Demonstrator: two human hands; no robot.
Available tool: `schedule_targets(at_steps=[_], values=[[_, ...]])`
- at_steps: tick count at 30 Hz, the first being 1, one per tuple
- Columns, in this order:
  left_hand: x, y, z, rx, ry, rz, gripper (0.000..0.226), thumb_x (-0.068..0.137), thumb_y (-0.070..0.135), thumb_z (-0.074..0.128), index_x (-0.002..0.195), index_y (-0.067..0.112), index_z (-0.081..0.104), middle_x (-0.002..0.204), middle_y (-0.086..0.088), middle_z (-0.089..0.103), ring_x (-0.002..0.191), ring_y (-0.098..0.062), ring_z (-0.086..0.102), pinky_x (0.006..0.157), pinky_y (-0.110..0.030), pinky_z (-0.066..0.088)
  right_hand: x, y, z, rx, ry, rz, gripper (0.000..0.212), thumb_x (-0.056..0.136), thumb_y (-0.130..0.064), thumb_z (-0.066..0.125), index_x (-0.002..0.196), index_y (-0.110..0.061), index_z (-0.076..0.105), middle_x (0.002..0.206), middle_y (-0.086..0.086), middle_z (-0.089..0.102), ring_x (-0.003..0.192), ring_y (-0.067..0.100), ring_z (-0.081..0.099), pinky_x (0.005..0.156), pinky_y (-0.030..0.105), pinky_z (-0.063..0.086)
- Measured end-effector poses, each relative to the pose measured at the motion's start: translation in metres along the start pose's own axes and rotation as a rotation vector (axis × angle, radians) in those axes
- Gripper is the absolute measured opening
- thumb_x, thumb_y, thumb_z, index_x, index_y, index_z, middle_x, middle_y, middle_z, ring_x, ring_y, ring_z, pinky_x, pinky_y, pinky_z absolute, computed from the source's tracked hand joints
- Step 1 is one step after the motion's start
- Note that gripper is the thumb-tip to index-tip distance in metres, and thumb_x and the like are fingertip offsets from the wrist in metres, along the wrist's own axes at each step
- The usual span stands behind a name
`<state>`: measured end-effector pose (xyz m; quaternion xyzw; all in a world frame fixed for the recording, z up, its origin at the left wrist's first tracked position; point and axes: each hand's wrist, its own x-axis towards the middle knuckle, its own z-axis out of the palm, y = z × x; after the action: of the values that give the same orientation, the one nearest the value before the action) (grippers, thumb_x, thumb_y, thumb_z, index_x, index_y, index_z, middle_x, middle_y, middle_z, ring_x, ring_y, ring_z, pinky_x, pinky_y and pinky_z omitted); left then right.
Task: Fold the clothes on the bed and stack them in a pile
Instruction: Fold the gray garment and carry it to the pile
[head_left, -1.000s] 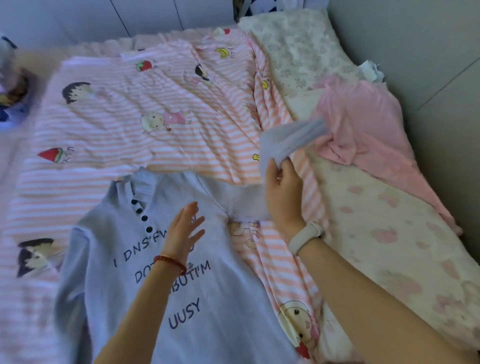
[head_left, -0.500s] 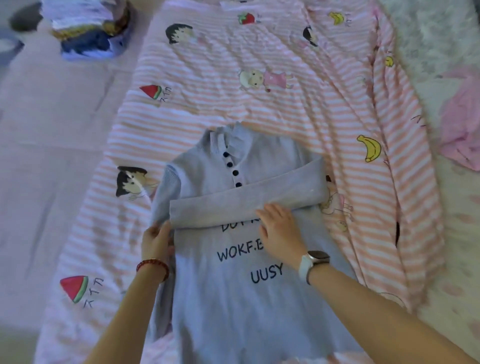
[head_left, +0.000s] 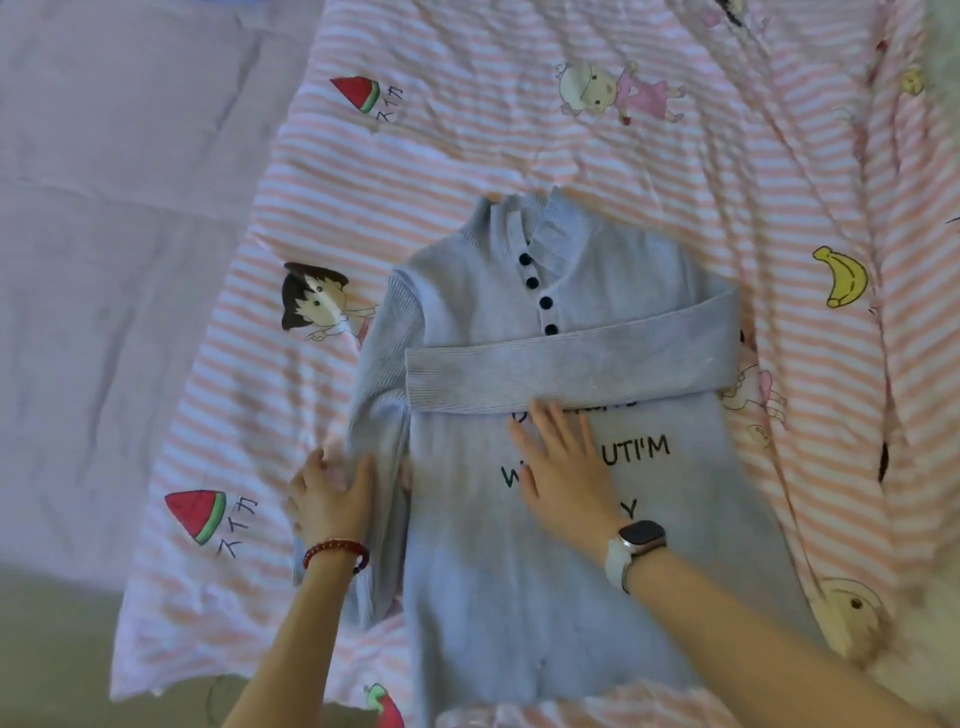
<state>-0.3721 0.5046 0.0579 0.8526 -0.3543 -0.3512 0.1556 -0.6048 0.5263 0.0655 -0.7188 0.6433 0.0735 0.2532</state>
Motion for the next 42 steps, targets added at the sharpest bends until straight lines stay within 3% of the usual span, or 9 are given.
schedule_targets(at_steps=[5,11,17,20,22,27,34,39,42], values=[[0.012,-0.027,-0.026,-0.213,-0.265,-0.025,0.025,0.093,0.019,0.055,0.108,0.0,0.061,0.069,-0.002,0.06,0.06,-0.015,0.056,0.052,-0.013,0.047,-0.011,-0.069,0.017,0.139,0.067,-0.312,0.05,0.085,-0.013,0.054,0.135,-0.01,0.048,0.142,0.014,0.043,0.133,0.033,0.039,0.105,0.057,0.03],[0.009,-0.022,-0.023,-0.186,-0.434,0.055,0.014,0.087,0.018,0.063,0.095,0.007,0.058,0.083,-0.008,0.062,0.078,-0.022,0.058,0.069,-0.031,0.05,-0.008,-0.097,0.033,0.317,0.074,-0.253,0.043,0.091,-0.009,0.045,0.134,-0.008,0.048,0.138,0.01,0.048,0.136,0.027,0.034,0.115,0.047,0.018],[0.006,-0.025,-0.069,-0.145,0.173,0.404,0.014,0.083,0.014,0.065,0.085,0.022,0.054,0.063,0.007,0.05,0.055,-0.002,0.047,0.053,-0.009,0.034,-0.005,-0.104,0.03,0.407,0.073,-0.186,0.037,0.095,-0.008,0.041,0.131,-0.007,0.05,0.132,0.008,0.052,0.133,0.025,0.036,0.116,0.042,0.016],[0.001,-0.029,-0.077,0.022,-0.233,0.55,0.017,0.088,0.028,0.059,0.101,0.018,0.065,0.083,0.009,0.062,0.07,-0.001,0.057,0.066,-0.023,0.049,-0.006,-0.11,0.028,0.514,0.191,-0.129,0.029,0.092,-0.001,0.047,0.117,-0.002,0.06,0.109,0.012,0.064,0.105,0.029,0.056,0.099,0.041,0.041],[-0.001,-0.043,-0.077,0.114,-0.453,0.508,0.018,0.09,0.021,0.06,0.104,0.013,0.068,0.092,0.004,0.068,0.083,-0.011,0.063,0.079,-0.03,0.051,-0.006,-0.116,0.026,0.616,0.215,-0.047,0.028,0.094,-0.005,0.047,0.118,-0.005,0.061,0.106,0.008,0.065,0.101,0.024,0.058,0.089,0.028,0.043],[0.007,-0.081,-0.071,0.206,-0.254,0.293,0.042,0.087,0.024,0.063,0.125,0.009,0.053,0.12,-0.009,0.054,0.111,-0.027,0.051,0.092,-0.034,0.042,-0.001,-0.134,0.028,0.841,-0.001,0.124,0.04,0.094,-0.025,0.052,0.131,-0.01,0.048,0.085,-0.017,0.057,0.081,0.01,0.059,0.082,0.03,0.049],[-0.001,-0.108,-0.061,0.331,-0.42,0.112,0.029,0.089,0.035,0.058,0.113,0.019,0.051,0.107,-0.007,0.062,0.083,-0.021,0.055,0.06,-0.026,0.04,0.004,-0.153,0.039,0.933,-0.064,0.207,0.05,0.09,-0.014,0.058,0.135,-0.006,0.039,0.072,-0.011,0.048,0.071,0.009,0.05,0.073,0.02,0.039],[-0.009,-0.117,-0.102,-0.31,-0.062,-0.11,0.027,0.082,0.043,0.054,0.073,0.017,0.054,0.072,-0.003,0.056,0.073,-0.022,0.05,0.059,-0.027,0.037,-0.001,-0.16,0.035,0.969,0.031,0.14,0.033,0.092,-0.006,0.049,0.124,-0.012,0.049,0.069,-0.009,0.049,0.061,-0.004,0.05,0.061,0.006,0.038],[-0.006,-0.132,-0.124,-0.179,0.097,-0.13,0.017,0.093,0.024,0.051,0.081,0.015,0.057,0.075,0.0,0.055,0.08,-0.023,0.05,0.062,-0.031,0.036,-0.005,-0.168,0.029,0.943,0.003,0.048,0.032,0.095,-0.01,0.046,0.126,-0.015,0.048,0.089,-0.004,0.055,0.073,-0.001,0.052,0.069,0.012,0.045]])
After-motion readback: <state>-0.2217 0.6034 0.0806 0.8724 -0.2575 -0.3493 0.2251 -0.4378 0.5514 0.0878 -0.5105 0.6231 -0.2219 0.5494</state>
